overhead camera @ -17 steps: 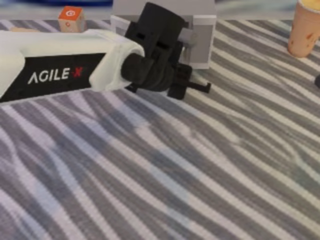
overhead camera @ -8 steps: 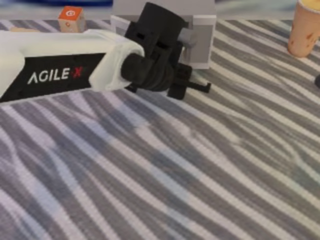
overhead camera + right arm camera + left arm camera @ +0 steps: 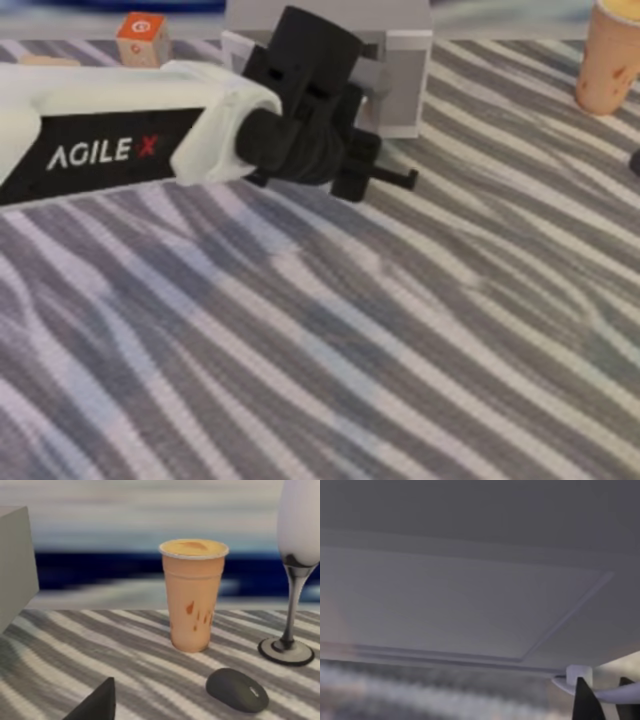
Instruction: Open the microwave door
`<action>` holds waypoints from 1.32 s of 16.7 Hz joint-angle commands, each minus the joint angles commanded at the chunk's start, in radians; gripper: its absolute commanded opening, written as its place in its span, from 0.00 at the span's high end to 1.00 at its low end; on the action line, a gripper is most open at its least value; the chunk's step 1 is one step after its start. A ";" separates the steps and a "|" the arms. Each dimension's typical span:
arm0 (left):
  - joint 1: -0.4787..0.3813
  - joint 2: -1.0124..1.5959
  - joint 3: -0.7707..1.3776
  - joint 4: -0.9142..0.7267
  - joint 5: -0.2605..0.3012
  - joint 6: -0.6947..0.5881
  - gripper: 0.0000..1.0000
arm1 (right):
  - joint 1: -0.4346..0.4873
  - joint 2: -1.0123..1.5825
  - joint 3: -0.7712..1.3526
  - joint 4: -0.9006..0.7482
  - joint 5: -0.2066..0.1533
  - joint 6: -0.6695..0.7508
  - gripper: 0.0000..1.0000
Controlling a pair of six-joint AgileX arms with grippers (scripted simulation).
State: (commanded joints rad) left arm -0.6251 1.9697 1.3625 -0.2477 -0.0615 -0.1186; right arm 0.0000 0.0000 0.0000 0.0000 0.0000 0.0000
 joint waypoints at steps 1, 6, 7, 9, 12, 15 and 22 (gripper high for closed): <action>0.004 -0.005 -0.008 0.003 0.006 0.011 1.00 | 0.000 0.000 0.000 0.000 0.000 0.000 0.00; 0.008 -0.008 -0.016 0.005 0.011 0.020 1.00 | 0.000 0.000 0.000 0.000 0.000 0.000 0.00; 0.008 -0.008 -0.016 0.005 0.011 0.020 1.00 | 0.000 0.000 0.000 0.000 0.000 0.000 0.00; 0.008 -0.008 -0.016 0.005 0.011 0.020 1.00 | 0.000 0.000 0.000 0.000 0.000 0.000 0.00; 0.008 -0.008 -0.016 0.005 0.011 0.020 1.00 | 0.000 0.000 0.000 0.000 0.000 0.000 0.00; 0.008 -0.008 -0.016 0.005 0.011 0.020 1.00 | 0.000 0.000 0.000 0.000 0.000 0.000 0.00; 0.008 -0.008 -0.016 0.005 0.011 0.020 1.00 | 0.000 0.000 0.000 0.000 0.000 0.000 0.00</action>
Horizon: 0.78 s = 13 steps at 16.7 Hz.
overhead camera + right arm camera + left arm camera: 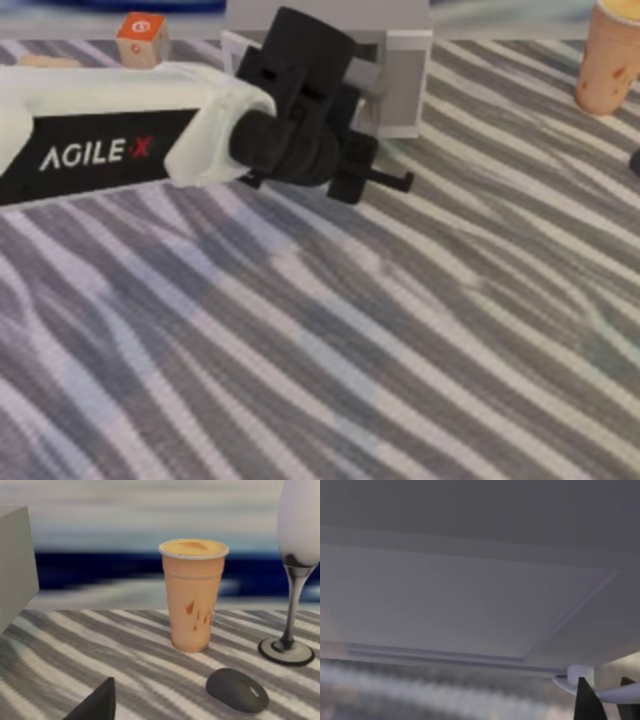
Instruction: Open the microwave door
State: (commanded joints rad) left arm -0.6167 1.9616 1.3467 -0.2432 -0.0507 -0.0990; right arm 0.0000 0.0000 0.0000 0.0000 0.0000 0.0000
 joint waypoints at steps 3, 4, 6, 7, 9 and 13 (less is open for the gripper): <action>0.000 0.000 0.000 0.000 0.000 0.000 1.00 | 0.000 0.000 0.000 0.000 0.000 0.000 0.00; 0.000 0.000 0.000 0.000 0.000 0.000 1.00 | 0.000 0.000 0.000 0.000 0.000 0.000 0.00; -0.008 0.000 0.000 -0.001 0.010 -0.003 1.00 | 0.000 0.000 0.000 0.000 0.000 0.000 0.00; -0.003 -0.004 -0.008 0.001 0.015 0.006 1.00 | 0.000 0.000 0.000 0.000 0.000 0.000 0.00; 0.006 -0.016 -0.018 0.008 0.026 0.023 1.00 | 0.000 0.000 0.000 0.000 0.000 0.000 0.00; 0.015 -0.024 -0.034 0.011 0.038 0.045 1.00 | 0.000 0.000 0.000 0.000 0.000 0.000 0.00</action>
